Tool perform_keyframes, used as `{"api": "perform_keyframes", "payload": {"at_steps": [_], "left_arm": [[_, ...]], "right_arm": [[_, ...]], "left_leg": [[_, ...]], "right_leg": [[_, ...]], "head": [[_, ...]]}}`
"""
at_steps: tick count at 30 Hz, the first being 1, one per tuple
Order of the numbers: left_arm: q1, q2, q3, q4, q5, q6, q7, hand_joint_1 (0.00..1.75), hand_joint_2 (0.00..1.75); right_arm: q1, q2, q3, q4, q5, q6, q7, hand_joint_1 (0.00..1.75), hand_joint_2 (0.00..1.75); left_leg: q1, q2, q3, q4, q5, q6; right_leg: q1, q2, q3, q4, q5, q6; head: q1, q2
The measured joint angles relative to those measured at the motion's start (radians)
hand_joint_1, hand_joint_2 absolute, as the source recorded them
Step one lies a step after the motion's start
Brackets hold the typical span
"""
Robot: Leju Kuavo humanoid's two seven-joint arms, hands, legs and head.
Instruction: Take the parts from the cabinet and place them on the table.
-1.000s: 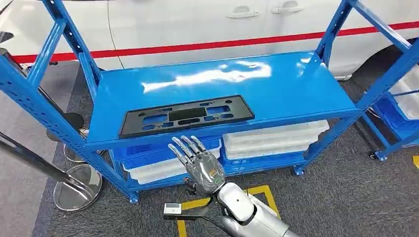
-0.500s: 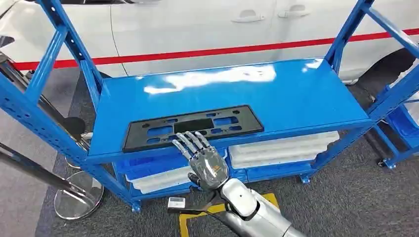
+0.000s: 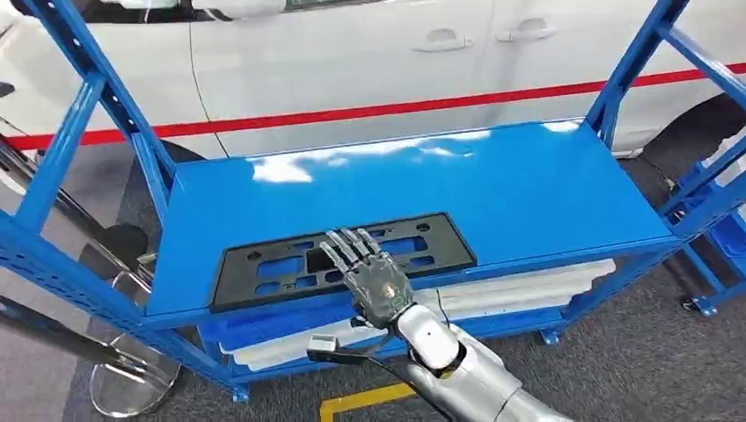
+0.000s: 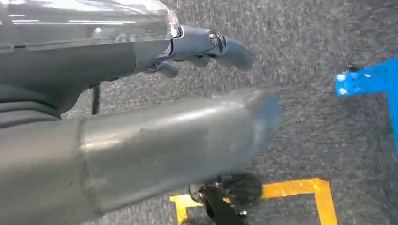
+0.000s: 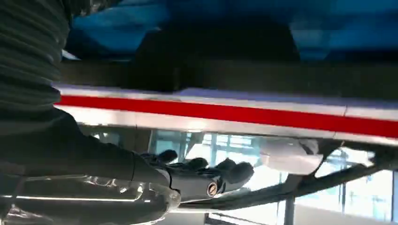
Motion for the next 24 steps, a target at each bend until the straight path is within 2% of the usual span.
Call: {"api": "perform_keyframes", "payload": {"at_steps": [1,2,3,5,6,7,8,9,11,12,13,16,17,18,19,21,22,23,24], "left_arm": [[0.0,0.002,0.0,0.001,0.0,0.003,0.001,0.0,0.0],[-0.003,0.004,0.0,0.001,-0.001,0.008,0.004,0.0,0.0],[-0.005,0.005,0.0,0.001,-0.001,0.016,0.005,0.0,0.0],[-0.006,0.01,0.0,0.001,-0.001,0.021,0.009,0.0,0.0],[-0.007,0.012,0.0,0.002,-0.001,0.021,0.011,0.0,0.0],[-0.006,0.015,0.002,0.002,0.0,0.023,0.012,0.0,0.0],[-0.006,0.018,0.003,0.002,0.001,0.024,0.014,0.0,0.0],[-0.006,0.019,0.005,0.002,0.003,0.024,0.016,0.0,0.0],[-0.007,0.019,0.008,0.002,0.006,0.024,0.019,0.0,0.0],[-0.007,0.019,0.01,0.002,0.006,0.024,0.02,0.0,0.0],[-0.006,0.019,0.012,0.003,0.006,0.025,0.021,0.0,0.0],[-0.006,0.025,0.014,0.003,0.008,0.027,0.021,0.0,0.0],[-0.007,0.026,0.015,0.004,0.009,0.027,0.021,0.0,0.0],[-0.006,0.027,0.015,0.005,0.01,0.027,0.021,0.0,0.0],[-0.005,0.028,0.016,0.005,0.01,0.027,0.021,0.0,0.0],[-0.005,0.034,0.019,0.005,0.01,0.027,0.021,0.0,0.0],[-0.005,0.035,0.021,0.006,0.01,0.027,0.021,0.0,0.0],[-0.003,0.036,0.022,0.007,0.01,0.027,0.021,0.0,0.0],[-0.001,0.036,0.023,0.007,0.009,0.027,0.021,0.0,0.0]], "right_arm": [[-0.01,-0.001,0.0,0.012,0.009,0.01,0.005,0.0,1.75],[-0.021,-0.001,0.0,0.025,0.013,0.018,0.011,0.0,1.75],[-0.029,-0.003,0.0,0.035,0.015,0.019,0.015,1.73,1.75],[-0.034,-0.007,0.0,0.05,0.015,0.028,0.014,1.75,1.75],[-0.031,-0.01,0.0,0.066,0.013,0.038,0.016,1.75,1.75],[-0.031,-0.01,0.0,0.075,0.008,0.045,0.016,1.75,1.75],[-0.031,-0.011,0.0,0.082,0.001,0.055,0.016,1.75,1.75],[-0.03,-0.012,0.0,0.087,-0.004,0.062,0.015,1.75,1.75],[-0.03,-0.016,0.0,0.099,-0.017,0.071,0.014,1.75,1.75],[-0.031,-0.018,0.0,0.103,-0.02,0.073,0.013,1.75,1.75],[-0.032,-0.019,0.0,0.105,-0.027,0.077,0.012,1.75,1.75],[-0.035,-0.022,-0.002,0.106,-0.048,0.091,0.005,1.75,1.75],[-0.037,-0.022,-0.002,0.106,-0.055,0.093,0.001,1.75,1.75],[-0.039,-0.022,-0.002,0.105,-0.063,0.1,-0.002,1.75,1.75],[-0.044,-0.024,-0.002,0.105,-0.071,0.108,-0.006,1.75,1.75],[-0.044,-0.024,-0.002,0.105,-0.084,0.11,-0.008,1.75,1.75],[-0.046,-0.024,-0.002,0.105,-0.096,0.116,-0.009,1.75,1.75],[-0.047,-0.026,-0.002,0.105,-0.103,0.12,-0.01,1.75,1.75],[-0.051,-0.026,-0.002,0.105,-0.108,0.123,-0.011,1.75,1.75]], "left_leg": [[0.0,0.0,0.0,-0.002,0.0,0.003],[0.008,0.001,0.008,-0.013,0.003,0.01],[0.008,0.001,0.014,-0.016,0.0,0.017],[0.008,0.003,0.018,-0.017,-0.005,0.026],[0.008,0.005,0.019,-0.017,-0.009,0.029],[0.008,0.006,0.02,-0.017,-0.01,0.031],[0.008,0.007,0.022,-0.017,-0.012,0.03],[0.008,0.007,0.024,-0.017,-0.013,0.029],[0.007,0.006,0.028,-0.017,-0.014,0.027],[0.007,0.005,0.028,-0.017,-0.014,0.025],[-0.001,0.004,0.027,-0.014,-0.018,0.017],[0.005,0.004,0.03,-0.022,-0.014,-0.004],[0.003,0.004,0.028,-0.026,-0.014,-0.012],[0.007,0.003,0.025,-0.005,-0.023,-0.016],[0.007,0.003,0.005,0.039,-0.062,-0.02],[0.01,0.003,-0.061,0.19,-0.151,-0.028],[0.01,0.003,-0.088,0.256,-0.178,-0.031],[0.01,0.003,-0.097,0.285,-0.18,-0.033],[0.011,0.004,-0.079,0.259,-0.16,-0.033]], "right_leg": [[0.001,0.0,0.004,-0.005,0.0,0.002],[0.001,-0.001,0.006,-0.002,-0.01,0.012],[-0.001,-0.005,0.0,0.024,-0.025,0.015],[-0.002,-0.006,-0.068,0.15,-0.085,0.02],[-0.003,-0.007,-0.127,0.246,-0.118,0.022],[-0.004,-0.007,-0.17,0.304,-0.128,0.024],[-0.003,-0.008,-0.187,0.311,-0.11,0.024],[-0.004,-0.009,-0.178,0.274,-0.073,0.023],[-0.002,-0.009,-0.105,0.103,0.023,0.012],[0.001,-0.009,-0.064,0.024,0.047,0.001],[0.008,-0.012,-0.06,0.004,0.042,-0.003],[0.014,-0.01,-0.065,0.002,0.046,-0.012],[0.005,-0.008,-0.06,-0.01,0.058,-0.022],[0.0,-0.012,-0.055,-0.019,0.075,-0.023],[-0.001,-0.012,-0.057,-0.02,0.078,-0.03],[0.001,-0.013,-0.062,-0.02,0.081,-0.03],[0.001,-0.013,-0.066,-0.018,0.082,-0.03],[0.001,-0.013,-0.069,-0.016,0.083,-0.028],[0.001,-0.013,-0.071,-0.015,0.084,-0.027]], "head": [[0.0,0.0],[0.0,0.0],[0.0,0.0],[0.0,0.0],[0.0,0.0],[0.0,0.0],[0.0,0.0],[0.0,0.0],[0.0,0.0],[0.0,0.0],[0.0,0.0],[0.0,0.0],[0.0,0.0],[0.0,0.0],[0.0,0.0],[0.0,0.0],[0.0,0.0],[0.0,0.0],[0.0,0.0]]}}
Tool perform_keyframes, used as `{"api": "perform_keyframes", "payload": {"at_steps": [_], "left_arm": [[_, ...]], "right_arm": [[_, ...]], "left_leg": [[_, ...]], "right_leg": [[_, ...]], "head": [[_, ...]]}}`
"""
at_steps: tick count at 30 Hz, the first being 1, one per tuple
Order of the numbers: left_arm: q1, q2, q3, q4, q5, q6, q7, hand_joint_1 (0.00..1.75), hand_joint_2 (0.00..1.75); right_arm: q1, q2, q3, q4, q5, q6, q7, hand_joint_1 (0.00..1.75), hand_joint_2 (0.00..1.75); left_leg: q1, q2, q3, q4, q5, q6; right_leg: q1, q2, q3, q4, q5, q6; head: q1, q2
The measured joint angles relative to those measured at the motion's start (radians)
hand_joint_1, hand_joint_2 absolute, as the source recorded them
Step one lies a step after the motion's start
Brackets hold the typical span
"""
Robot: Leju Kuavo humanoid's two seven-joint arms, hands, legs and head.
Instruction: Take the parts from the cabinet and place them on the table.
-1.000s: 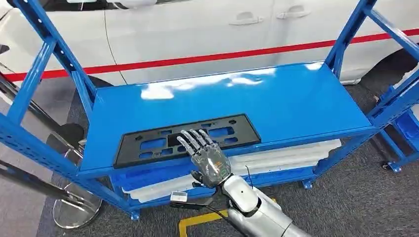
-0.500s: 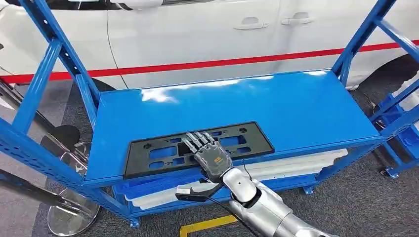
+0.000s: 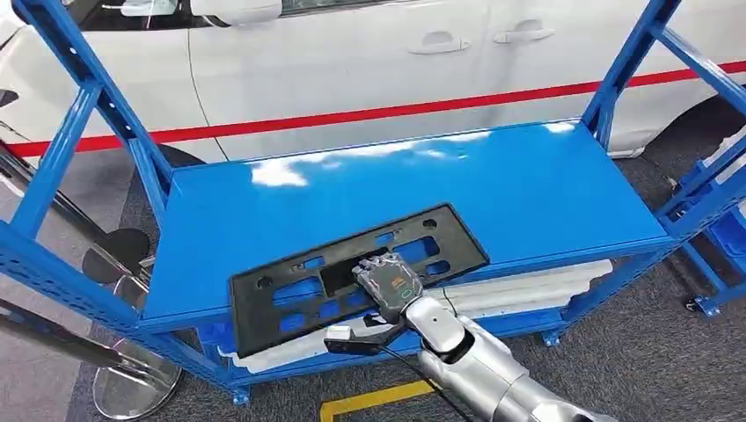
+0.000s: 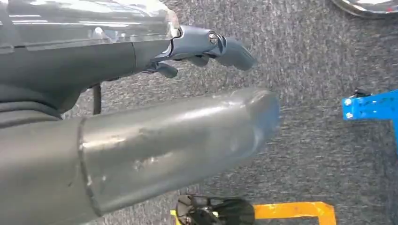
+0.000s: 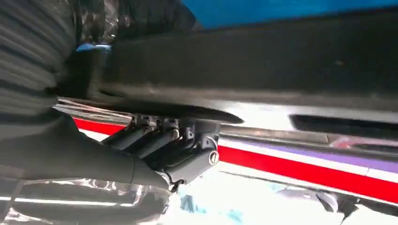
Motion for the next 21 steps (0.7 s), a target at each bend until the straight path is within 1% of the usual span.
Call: {"api": "perform_keyframes", "payload": {"at_steps": [1,2,3,4,5,7,8,9,10,11,12,13,14,15,16,17,18,19,20,21], "left_arm": [[0.0,0.001,0.001,0.0,0.0,0.0,0.0,0.0,0.0],[0.0,0.003,0.001,0.001,-0.002,0.0,0.0,0.0,0.0],[-0.001,0.006,0.002,0.001,-0.002,0.0,0.0,0.0,0.0],[-0.003,0.008,0.003,0.002,-0.003,0.0,0.0,0.0,0.0],[-0.004,0.008,0.007,0.002,-0.004,0.0,-0.002,0.0,0.0],[-0.005,0.008,0.01,0.003,-0.007,0.0,-0.001,0.0,0.0],[-0.004,0.008,0.012,0.003,-0.008,0.0,-0.001,0.0,0.0],[-0.003,0.008,0.014,0.004,-0.008,0.0,-0.001,0.0,0.0],[-0.004,0.008,0.015,0.004,-0.01,0.0,-0.002,0.0,0.0],[-0.003,0.008,0.016,0.004,-0.01,0.0,-0.002,0.0,0.0],[-0.003,0.008,0.017,0.004,-0.01,0.0,-0.002,0.0,0.0],[-0.002,0.008,0.017,0.004,-0.011,0.0,-0.003,0.0,0.0],[-0.002,0.008,0.017,0.004,-0.011,0.0,-0.004,0.0,0.0],[-0.002,0.007,0.018,0.004,-0.013,0.0,-0.004,0.0,0.0],[-0.001,0.006,0.018,0.004,-0.013,0.0,-0.005,0.0,0.0],[0.001,0.005,0.019,0.004,-0.013,0.001,-0.008,0.0,0.0],[0.002,0.004,0.021,0.004,-0.013,0.001,-0.009,0.0,0.0],[0.003,0.001,0.024,0.004,-0.012,0.002,-0.013,0.0,0.0],[0.003,-0.002,0.027,0.004,-0.01,0.003,-0.017,0.0,0.0],[0.003,-0.003,0.034,0.004,-0.01,0.006,-0.024,0.0,0.0]], "right_arm": [[-0.003,0.0,0.0,0.0,-0.003,0.002,-0.001,1.75,1.75],[-0.005,0.0,0.0,-0.002,-0.008,0.002,-0.002,1.75,1.75],[-0.008,0.0,0.0,-0.003,-0.013,0.002,-0.003,1.75,1.75],[-0.011,0.0,0.0,-0.006,-0.018,0.002,-0.005,1.75,1.75],[-0.015,-0.003,0.0,-0.008,-0.022,0.002,-0.006,1.75,1.75],[-0.018,-0.006,-0.001,-0.008,-0.033,0.004,-0.006,1.75,1.75],[-0.02,-0.007,-0.002,-0.008,-0.037,0.004,-0.006,1.75,1.75],[-0.02,-0.01,-0.003,-0.008,-0.044,0.004,-0.006,1.75,1.75],[-0.021,-0.011,-0.005,-0.011,-0.055,0.003,-0.008,1.75,1.75],[-0.021,-0.012,-0.005,-0.014,-0.067,0.002,-0.01,1.75,1.75],[-0.019,-0.014,-0.005,-0.019,-0.077,0.0,-0.012,1.75,1.75],[-0.018,-0.014,-0.006,-0.019,-0.084,-0.001,-0.013,1.75,1.75],[-0.016,-0.015,-0.006,-0.021,-0.093,-0.003,-0.016,1.75,1.75],[-0.013,-0.015,-0.006,-0.026,-0.101,-0.005,-0.019,1.75,1.75],[-0.009,-0.016,-0.007,-0.039,-0.126,-0.01,-0.032,1.75,1.75],[-0.004,-0.017,-0.012,-0.066,-0.175,-0.021,-0.058,1.75,1.75],[0.0,-0.018,-0.016,-0.089,-0.223,-0.029,-0.082,1.75,1.75],[0.004,-0.017,-0.023,-0.131,-0.307,-0.041,-0.125,1.75,1.75],[0.007,-0.017,-0.028,-0.166,-0.373,-0.045,-0.155,1.75,1.75],[0.015,-0.014,-0.033,-0.22,-0.448,-0.047,-0.182,1.75,1.75]], "left_leg": [[0.0,0.0,0.042,-0.07,0.036,0.001],[0.001,0.001,0.095,-0.162,0.073,0.003],[0.001,0.001,0.149,-0.249,0.099,0.006],[-0.004,0.002,0.159,-0.275,0.089,0.018],[-0.007,0.001,0.158,-0.279,0.094,0.028],[-0.012,0.002,0.155,-0.278,0.098,0.043],[-0.007,0.001,0.158,-0.285,0.105,0.052],[-0.002,0.003,0.162,-0.292,0.115,0.059],[-0.002,0.003,0.16,-0.292,0.119,0.065],[-0.002,0.003,0.157,-0.292,0.12,0.069],[-0.003,0.003,0.155,-0.292,0.12,0.069],[-0.003,0.004,0.153,-0.291,0.12,0.069],[-0.003,0.003,0.152,-0.29,0.119,0.069],[-0.003,0.003,0.153,-0.29,0.118,0.068],[-0.003,0.002,0.157,-0.29,0.114,0.068],[-0.003,0.002,0.163,-0.289,0.11,0.064],[-0.003,0.002,0.171,-0.288,0.105,0.06],[-0.003,0.003,0.173,-0.288,0.099,0.055],[-0.01,0.004,0.174,-0.284,0.095,0.049],[-0.008,0.003,0.174,-0.286,0.093,0.043]], "right_leg": [[0.0,0.0,-0.001,0.002,0.0,0.001],[-0.001,0.001,-0.001,0.006,0.0,0.002],[0.0,0.001,-0.002,0.011,-0.001,0.006],[0.006,0.003,-0.003,0.017,-0.004,0.013],[0.006,0.007,-0.003,0.017,-0.006,0.021],[0.001,0.006,-0.001,0.012,-0.002,0.035],[0.005,0.005,-0.002,0.012,-0.001,0.041],[0.0,0.005,-0.005,0.024,-0.007,0.045],[0.0,0.003,-0.021,0.057,-0.037,0.048],[-0.002,0.003,-0.051,0.118,-0.077,0.051],[-0.003,0.003,-0.094,0.209,-0.123,0.055],[-0.003,0.003,-0.13,0.282,-0.154,0.057],[-0.004,0.003,-0.162,0.342,-0.167,0.059],[-0.004,0.003,-0.169,0.346,-0.155,0.06],[-0.004,0.003,-0.15,0.302,-0.118,0.058],[-0.004,0.003,-0.109,0.219,-0.068,0.055],[-0.004,0.003,-0.057,0.112,-0.015,0.049],[-0.002,0.003,-0.02,0.027,0.013,0.042],[0.003,0.003,-0.014,0.024,-0.001,0.038],[0.005,0.003,-0.015,0.02,0.002,0.033]], "head": [[0.0,0.0],[0.0,0.0],[0.0,0.0],[0.0,0.0],[0.0,0.0],[0.0,0.0],[0.0,0.0],[0.0,0.0],[0.001,0.0],[0.001,0.0],[0.0,0.0],[0.001,0.0],[0.0,0.0],[0.001,0.0],[0.001,0.0],[0.0,0.0],[0.001,0.0],[0.001,0.0],[0.0,0.0],[0.0,0.0]]}}
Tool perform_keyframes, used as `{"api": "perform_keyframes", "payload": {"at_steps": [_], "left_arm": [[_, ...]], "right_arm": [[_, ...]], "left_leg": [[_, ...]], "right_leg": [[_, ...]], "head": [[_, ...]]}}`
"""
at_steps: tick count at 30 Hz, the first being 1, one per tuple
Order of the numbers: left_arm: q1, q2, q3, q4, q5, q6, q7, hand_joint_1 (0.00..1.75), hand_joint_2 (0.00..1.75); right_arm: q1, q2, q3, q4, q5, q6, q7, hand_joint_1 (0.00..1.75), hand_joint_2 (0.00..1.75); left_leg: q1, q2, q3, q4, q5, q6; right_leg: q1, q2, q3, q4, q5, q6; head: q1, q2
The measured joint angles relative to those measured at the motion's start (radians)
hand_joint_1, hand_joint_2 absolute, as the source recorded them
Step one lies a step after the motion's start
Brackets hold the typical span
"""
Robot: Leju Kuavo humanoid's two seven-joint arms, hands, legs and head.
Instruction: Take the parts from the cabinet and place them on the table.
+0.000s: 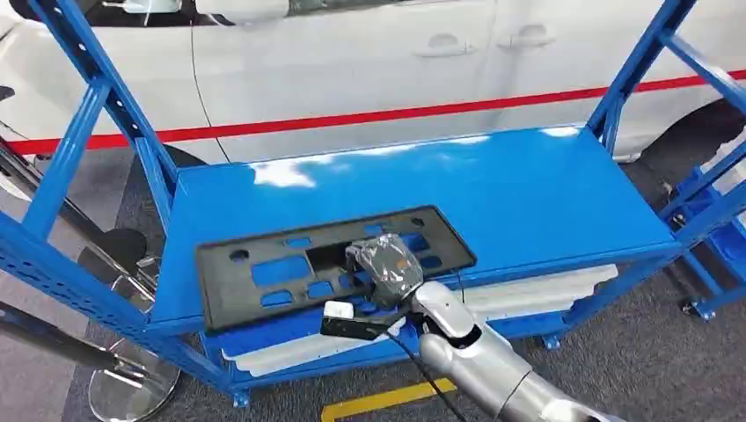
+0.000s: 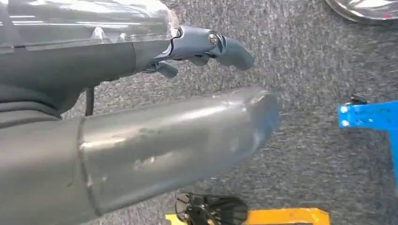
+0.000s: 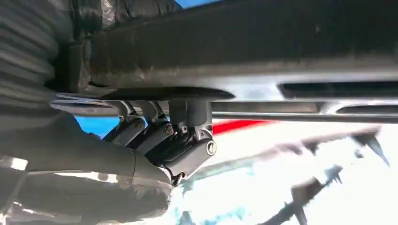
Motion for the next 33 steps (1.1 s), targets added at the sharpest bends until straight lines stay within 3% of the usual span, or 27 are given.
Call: {"api": "perform_keyframes", "payload": {"at_steps": [3,5,7,9,10,11,13,14,15,18,19,20,21,23,24,25,26,27,29,30,33], "left_arm": [[0.003,-0.01,0.01,0.0,0.0,0.007,-0.011,0.0,0.0],[0.008,-0.019,0.011,0.0,-0.003,0.013,-0.02,0.0,0.0],[0.01,-0.026,0.016,0.0,-0.003,0.018,-0.028,0.0,0.0],[0.017,-0.033,0.023,0.0,-0.003,0.018,-0.032,0.0,0.0],[0.021,-0.037,0.028,0.0,-0.003,0.018,-0.033,0.0,0.0],[0.022,-0.04,0.032,0.0,-0.002,0.018,-0.035,0.0,0.0],[0.022,-0.044,0.036,0.0,0.0,0.017,-0.043,0.0,0.0],[0.022,-0.045,0.039,0.0,0.0,0.017,-0.049,0.0,0.0],[0.02,-0.048,0.041,0.0,0.0,0.021,-0.05,0.0,0.0],[0.025,-0.053,0.053,0.0,-0.004,0.026,-0.06,0.0,0.0],[0.025,-0.057,0.056,0.0,-0.008,0.029,-0.063,0.0,0.0],[0.025,-0.061,0.057,-0.001,-0.008,0.03,-0.065,0.0,0.0],[0.024,-0.064,0.061,-0.001,-0.002,0.026,-0.067,0.0,0.0],[0.023,-0.069,0.074,-0.001,0.005,0.018,-0.062,0.0,0.0],[0.023,-0.071,0.082,-0.001,0.008,0.018,-0.055,0.0,0.0],[0.023,-0.073,0.087,-0.001,0.011,0.018,-0.05,0.0,0.0],[0.024,-0.075,0.092,-0.001,0.015,0.018,-0.046,0.0,0.0],[0.023,-0.077,0.098,-0.001,0.019,0.019,-0.042,0.0,0.0],[0.02,-0.082,0.109,-0.001,0.018,0.027,-0.026,0.0,0.0],[0.02,-0.084,0.111,-0.001,0.018,0.027,-0.022,0.0,0.0],[0.016,-0.086,0.126,-0.002,0.022,0.023,-0.017,0.0,0.0]], "right_arm": [[0.035,0.001,-0.01,-0.116,-0.145,0.0,-0.052,1.75,1.75],[0.062,0.003,-0.019,-0.186,-0.228,-0.01,-0.089,1.75,1.75],[0.099,0.003,-0.029,-0.254,-0.318,-0.023,-0.138,1.75,1.75],[0.135,0.003,-0.039,-0.313,-0.377,-0.027,-0.17,1.75,1.75],[0.154,0.002,-0.044,-0.342,-0.405,-0.028,-0.181,1.75,1.75],[0.169,0.002,-0.047,-0.36,-0.421,-0.03,-0.189,1.75,1.75],[0.192,0.001,-0.058,-0.408,-0.463,-0.035,-0.208,1.75,1.75],[0.203,0.001,-0.063,-0.422,-0.477,-0.039,-0.214,1.75,1.75],[0.215,0.001,-0.067,-0.433,-0.486,-0.045,-0.22,1.75,1.75],[0.255,0.001,-0.079,-0.465,-0.515,-0.048,-0.231,1.75,1.75],[0.265,0.001,-0.084,-0.473,-0.523,-0.048,-0.232,1.75,1.75],[0.276,0.001,-0.088,-0.477,-0.531,-0.048,-0.232,1.75,1.75],[0.288,0.002,-0.096,-0.485,-0.553,-0.048,-0.232,1.75,1.75],[0.319,0.003,-0.105,-0.487,-0.606,-0.041,-0.225,1.75,1.75],[0.336,0.003,-0.108,-0.486,-0.632,-0.037,-0.222,1.75,1.75],[0.351,0.003,-0.111,-0.486,-0.654,-0.033,-0.222,1.75,1.75],[0.362,0.005,-0.116,-0.486,-0.684,-0.02,-0.223,1.75,1.75],[0.37,0.009,-0.119,-0.486,-0.709,-0.008,-0.224,1.75,1.75],[0.381,0.018,-0.121,-0.486,-0.744,0.008,-0.229,1.75,1.75],[0.385,0.019,-0.122,-0.486,-0.754,0.014,-0.232,1.75,1.75],[0.409,0.029,-0.129,-0.486,-0.779,0.027,-0.249,1.75,1.75]], "left_leg": [[0.002,0.0,0.011,-0.008,-0.005,-0.018],[0.006,-0.001,-0.004,0.033,-0.039,-0.026],[0.007,-0.001,-0.085,0.193,-0.12,-0.034],[0.007,-0.001,-0.156,0.321,-0.154,-0.037],[0.007,-0.001,-0.16,0.313,-0.129,-0.036],[0.007,-0.001,-0.139,0.259,-0.085,-0.033],[0.007,-0.001,-0.053,0.074,0.016,-0.024],[0.005,-0.001,-0.025,0.011,0.021,-0.016],[-0.003,-0.001,-0.022,0.001,0.015,-0.014],[-0.006,-0.004,-0.024,0.003,0.018,-0.003],[0.003,-0.005,-0.02,-0.009,0.025,0.008],[0.005,-0.002,-0.017,-0.013,0.029,0.012],[0.005,-0.002,-0.017,-0.014,0.029,0.019],[0.004,-0.002,-0.018,-0.014,0.028,0.023],[0.004,-0.002,-0.019,-0.013,0.028,0.024],[0.004,-0.003,-0.018,-0.013,0.027,0.024],[0.004,-0.003,-0.017,-0.013,0.026,0.023],[0.004,-0.004,-0.014,-0.012,0.024,0.021],[0.004,-0.004,-0.007,-0.008,0.021,0.016],[-0.001,-0.005,-0.01,-0.004,0.018,0.011],[-0.002,-0.006,-0.014,-0.003,0.02,-0.006]], "right_leg": [[0.002,0.001,0.005,-0.007,-0.004,-0.017],[-0.006,-0.003,0.017,-0.019,-0.003,-0.029],[-0.004,-0.006,0.017,-0.018,-0.007,-0.035],[-0.002,-0.006,0.017,-0.017,-0.01,-0.039],[-0.002,-0.005,0.02,-0.017,-0.013,-0.038],[-0.002,-0.004,0.025,-0.016,-0.016,-0.037],[-0.001,-0.002,0.037,-0.012,-0.025,-0.031],[-0.003,-0.003,0.04,-0.011,-0.029,-0.028],[0.005,-0.002,0.037,-0.007,-0.031,-0.022],[0.0,-0.002,0.036,-0.013,-0.028,-0.007],[0.005,-0.003,0.037,-0.012,-0.031,0.001],[-0.002,-0.002,0.035,0.001,-0.041,0.005],[-0.002,-0.002,0.015,0.042,-0.072,0.011],[-0.007,-0.002,-0.064,0.207,-0.155,0.018],[-0.009,-0.002,-0.105,0.285,-0.178,0.022],[-0.011,-0.003,-0.122,0.311,-0.176,0.023],[-0.014,-0.003,-0.115,0.286,-0.146,0.023],[-0.016,-0.003,-0.086,0.221,-0.102,0.022],[-0.016,-0.004,0.007,0.034,-0.012,0.016],[-0.013,-0.003,0.023,0.002,-0.023,0.012],[-0.007,-0.002,0.014,0.002,-0.016,0.0]], "head": [[0.0,0.0],[0.0,0.0],[0.0,0.0],[0.0,0.0],[0.0,0.0],[0.0,0.0],[0.0,0.0],[0.0,0.0],[0.0,0.0],[0.0,0.0],[0.0,0.0],[0.0,0.0],[0.0,0.0],[0.0,0.0],[0.0,0.0],[0.0,0.0],[0.0,0.0],[0.0,0.0],[0.0,0.0],[0.0,0.0],[0.0,0.0]]}}
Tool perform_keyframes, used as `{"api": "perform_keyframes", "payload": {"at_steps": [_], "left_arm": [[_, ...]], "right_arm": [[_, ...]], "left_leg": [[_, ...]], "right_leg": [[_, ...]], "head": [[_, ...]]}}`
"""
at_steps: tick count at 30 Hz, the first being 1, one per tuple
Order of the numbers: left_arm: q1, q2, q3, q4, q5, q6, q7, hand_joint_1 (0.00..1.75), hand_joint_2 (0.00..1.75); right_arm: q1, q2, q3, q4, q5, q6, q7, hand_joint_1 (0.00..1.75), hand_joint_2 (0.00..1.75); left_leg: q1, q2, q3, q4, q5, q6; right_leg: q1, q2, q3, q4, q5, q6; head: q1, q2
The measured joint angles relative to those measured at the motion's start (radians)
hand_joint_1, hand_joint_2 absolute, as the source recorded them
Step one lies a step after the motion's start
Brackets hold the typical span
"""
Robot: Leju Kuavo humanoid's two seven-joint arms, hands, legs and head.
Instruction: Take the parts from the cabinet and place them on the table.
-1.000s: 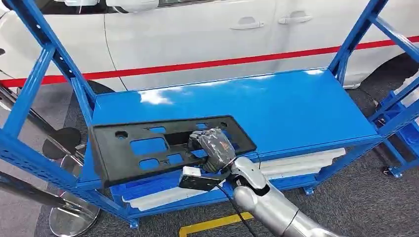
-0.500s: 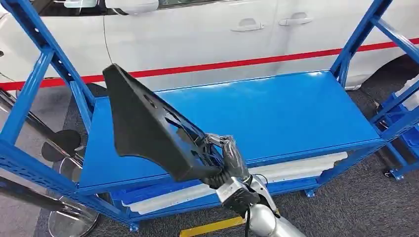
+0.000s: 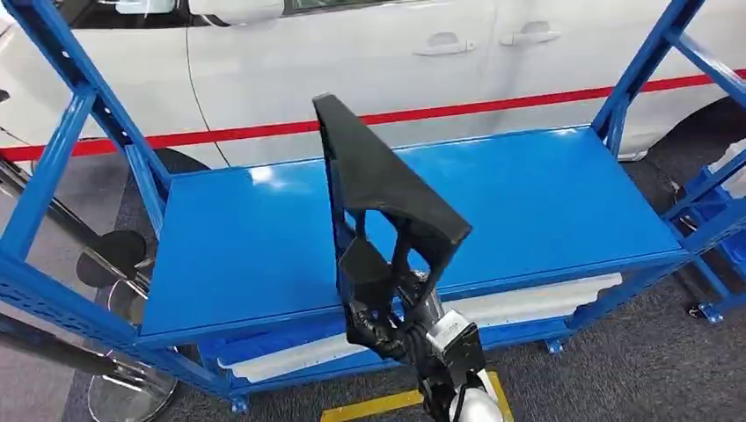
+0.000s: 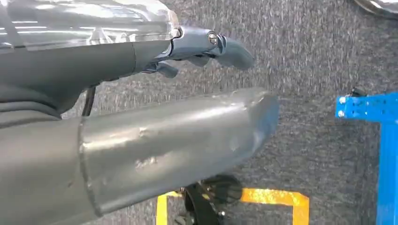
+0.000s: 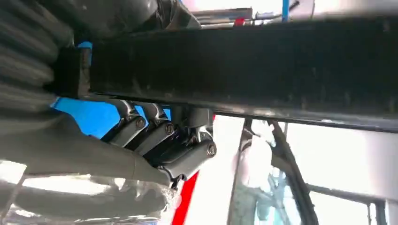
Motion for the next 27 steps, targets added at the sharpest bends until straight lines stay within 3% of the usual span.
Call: {"api": "perform_keyframes", "payload": {"at_steps": [1,2,3,5,6,7,8,9,11,12,16,17,18,19,21,22,23,24,26,27], "left_arm": [[0.0,-0.002,0.005,0.0,0.0,-0.001,0.001,0.0,0.0],[-0.001,-0.004,0.007,-0.001,-0.001,-0.001,0.002,0.0,0.0],[0.0,-0.007,0.007,-0.001,-0.002,-0.002,0.003,0.0,0.0],[-0.001,-0.008,0.01,-0.002,-0.004,-0.002,0.003,0.0,0.0],[-0.001,-0.008,0.011,-0.003,-0.008,-0.002,0.004,0.0,0.0],[-0.001,-0.01,0.013,-0.004,-0.01,-0.002,0.004,0.0,0.0],[-0.001,-0.011,0.014,-0.005,-0.01,-0.002,0.004,0.0,0.0],[-0.001,-0.012,0.014,-0.007,-0.011,-0.003,0.004,0.0,0.0],[-0.004,-0.013,0.016,-0.009,-0.011,-0.003,0.004,0.0,0.0],[-0.008,-0.013,0.016,-0.011,-0.011,-0.002,0.004,0.0,0.0],[-0.008,-0.015,0.027,-0.014,-0.015,0.002,0.01,0.0,0.0],[-0.007,-0.017,0.031,-0.014,-0.016,0.003,0.01,0.0,0.0],[-0.01,-0.019,0.032,-0.015,-0.017,0.003,0.012,0.0,0.0],[-0.01,-0.02,0.032,-0.016,-0.019,0.005,0.013,0.0,0.0],[-0.009,-0.021,0.034,-0.016,-0.019,0.005,0.017,0.0,0.0],[-0.009,-0.021,0.034,-0.016,-0.018,0.004,0.019,0.0,0.0],[-0.008,-0.021,0.035,-0.016,-0.018,0.004,0.019,0.0,0.0],[-0.008,-0.021,0.037,-0.016,-0.017,0.003,0.021,0.0,0.0],[-0.009,-0.021,0.04,-0.016,-0.015,-0.001,0.021,0.0,0.0],[-0.009,-0.022,0.041,-0.016,-0.014,-0.002,0.021,0.0,0.0]], "right_arm": [[0.004,0.002,-0.001,0.0,-0.004,0.004,-0.004,1.75,1.75],[0.008,0.005,-0.002,0.0,-0.005,0.006,-0.011,1.75,1.75],[0.013,0.005,-0.003,0.0,-0.002,0.012,-0.022,1.75,1.75],[0.027,0.007,-0.003,0.0,0.014,0.024,-0.048,1.75,1.75],[0.034,0.007,-0.003,0.0,0.022,0.029,-0.061,1.75,1.75],[0.039,0.007,-0.003,0.0,0.029,0.033,-0.07,1.75,1.75],[0.044,0.007,-0.003,0.0,0.036,0.04,-0.077,1.75,1.75],[0.048,0.007,-0.003,-0.002,0.042,0.043,-0.084,1.75,1.75],[0.053,0.007,-0.003,-0.004,0.052,0.052,-0.094,1.75,1.75],[0.055,0.007,-0.003,-0.008,0.057,0.06,-0.102,1.75,1.75],[0.064,0.007,-0.003,-0.011,0.078,0.072,-0.122,1.75,1.75],[0.069,0.007,-0.003,-0.011,0.085,0.071,-0.127,1.75,1.75],[0.074,0.007,-0.003,-0.011,0.087,0.07,-0.13,1.75,1.75],[0.076,0.007,-0.003,-0.013,0.089,0.07,-0.136,1.75,1.75],[0.08,0.007,-0.003,-0.013,0.088,0.071,-0.14,1.75,1.75],[0.082,0.007,-0.003,-0.013,0.087,0.071,-0.141,1.75,1.75],[0.084,0.007,-0.003,-0.013,0.087,0.071,-0.141,1.75,1.75],[0.087,0.007,-0.003,-0.013,0.085,0.071,-0.141,1.75,1.75],[0.087,0.007,-0.003,-0.013,0.085,0.069,-0.141,1.75,1.75],[0.087,0.007,-0.003,-0.013,0.085,0.069,-0.141,1.75,1.75]], "left_leg": [[0.001,0.0,0.001,-0.002,0.002,-0.006],[0.005,0.0,-0.003,0.009,-0.013,-0.012],[0.005,0.0,-0.015,0.038,-0.048,-0.014],[0.006,0.0,-0.074,0.188,-0.145,-0.022],[0.006,0.0,-0.101,0.265,-0.181,-0.024],[0.006,0.0,-0.112,0.305,-0.194,-0.025],[0.006,0.0,-0.099,0.299,-0.184,-0.024],[0.006,0.0,-0.06,0.239,-0.152,-0.022],[0.006,0.0,0.055,0.055,-0.087,-0.013],[0.003,-0.001,0.086,-0.011,-0.097,-0.007],[-0.013,-0.003,0.07,-0.006,-0.064,0.015],[0.0,-0.001,0.062,-0.017,-0.043,0.022],[0.0,0.006,0.053,-0.02,-0.03,0.026],[0.0,0.007,0.039,-0.02,-0.019,0.038],[-0.001,0.01,0.014,-0.019,-0.001,0.04],[-0.001,0.011,0.0,-0.017,0.01,0.039],[-0.001,0.011,-0.014,-0.016,0.019,0.037],[-0.001,0.012,-0.027,-0.014,0.028,0.034],[-0.001,0.012,-0.049,-0.007,0.04,0.028],[-0.001,0.011,-0.056,-0.002,0.046,0.024]], "right_leg": [[-0.001,0.0,-0.001,-0.004,0.004,-0.007],[-0.009,-0.003,0.0,-0.015,0.013,-0.021],[-0.008,-0.004,-0.002,-0.019,0.017,-0.028],[-0.006,-0.006,-0.017,-0.017,0.026,-0.035],[-0.004,-0.007,-0.025,-0.016,0.03,-0.036],[-0.002,-0.008,-0.033,-0.013,0.034,-0.035],[-0.001,-0.007,-0.042,-0.009,0.039,-0.035],[-0.001,-0.007,-0.052,-0.003,0.043,-0.033],[0.0,-0.006,-0.067,0.006,0.051,-0.026],[-0.001,-0.007,-0.07,0.01,0.057,-0.022],[-0.005,-0.007,-0.068,-0.005,0.087,0.007],[0.0,-0.004,-0.074,-0.004,0.09,0.013],[-0.005,-0.002,-0.086,0.015,0.052,0.017],[-0.006,-0.002,-0.104,0.065,-0.013,0.019],[-0.01,-0.002,-0.141,0.208,-0.122,0.028],[-0.01,-0.002,-0.151,0.273,-0.15,0.032],[-0.011,-0.002,-0.143,0.302,-0.147,0.034],[-0.013,-0.002,-0.113,0.284,-0.123,0.035],[-0.014,-0.002,0.004,0.141,-0.066,0.029],[-0.014,-0.002,0.077,0.044,-0.061,0.023]], "head": [[0.0,0.0],[0.0,0.0],[0.0,0.0],[0.0,0.0],[0.0,0.0],[0.0,0.0],[0.0,0.0],[0.0,0.0],[0.0,0.0],[0.0,0.0],[0.0,0.0],[0.0,0.0],[0.0,0.0],[0.001,0.0],[0.001,0.0],[0.0,0.0],[0.001,0.0],[0.0,0.0],[0.001,0.0],[0.0,0.0]]}}
